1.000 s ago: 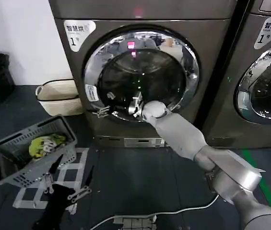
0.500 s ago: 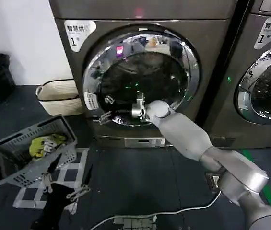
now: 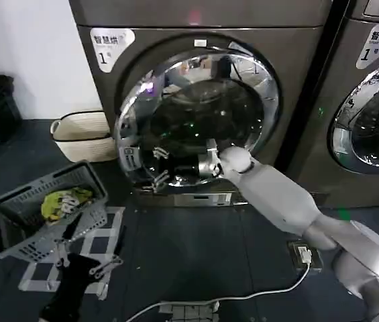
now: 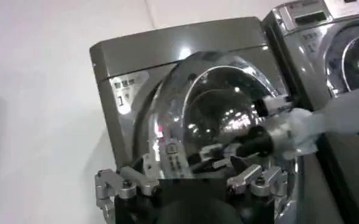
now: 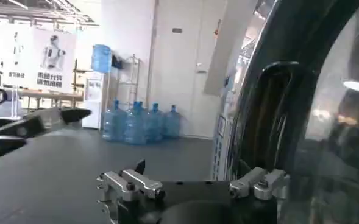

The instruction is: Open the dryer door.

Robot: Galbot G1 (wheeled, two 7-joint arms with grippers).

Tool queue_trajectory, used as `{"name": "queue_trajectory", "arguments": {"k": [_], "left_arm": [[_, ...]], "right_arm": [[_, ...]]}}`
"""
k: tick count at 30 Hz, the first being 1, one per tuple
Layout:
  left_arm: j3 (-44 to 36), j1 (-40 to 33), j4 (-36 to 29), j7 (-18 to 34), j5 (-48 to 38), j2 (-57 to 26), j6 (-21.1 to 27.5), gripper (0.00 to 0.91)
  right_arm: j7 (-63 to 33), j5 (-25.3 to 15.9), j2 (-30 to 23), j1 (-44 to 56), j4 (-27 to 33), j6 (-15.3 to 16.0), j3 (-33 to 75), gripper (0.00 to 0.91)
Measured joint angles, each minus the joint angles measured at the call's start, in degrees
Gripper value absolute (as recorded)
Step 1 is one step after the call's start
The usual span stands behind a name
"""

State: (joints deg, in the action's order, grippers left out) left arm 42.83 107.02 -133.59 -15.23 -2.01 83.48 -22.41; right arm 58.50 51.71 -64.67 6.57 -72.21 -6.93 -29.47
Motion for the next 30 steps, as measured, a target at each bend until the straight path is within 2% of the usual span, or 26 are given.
{"name": "queue_trajectory", "arguments": {"k": [7, 14, 30], "left_arm": [[3.3, -3.6, 1.5, 0.3, -4.1, -3.0, 3.2, 0.907], [4.9, -7.1, 3.4, 1.3, -5.5, -6.7, 4.1, 0.907], [5.5, -16.0, 9.4, 2.9, -8.3, -17.2, 7.1, 0.907]], "right_arm": [[0.5, 0.7, 5.1, 2.1, -6.5, 0.5, 0.1, 0.907], [1.2, 1.3, 9.0, 3.1, -12.0, 0.7, -0.7, 0.907], [3.0, 4.3, 17.2, 3.5, -20.9, 0.9, -3.2, 0.907]]}}
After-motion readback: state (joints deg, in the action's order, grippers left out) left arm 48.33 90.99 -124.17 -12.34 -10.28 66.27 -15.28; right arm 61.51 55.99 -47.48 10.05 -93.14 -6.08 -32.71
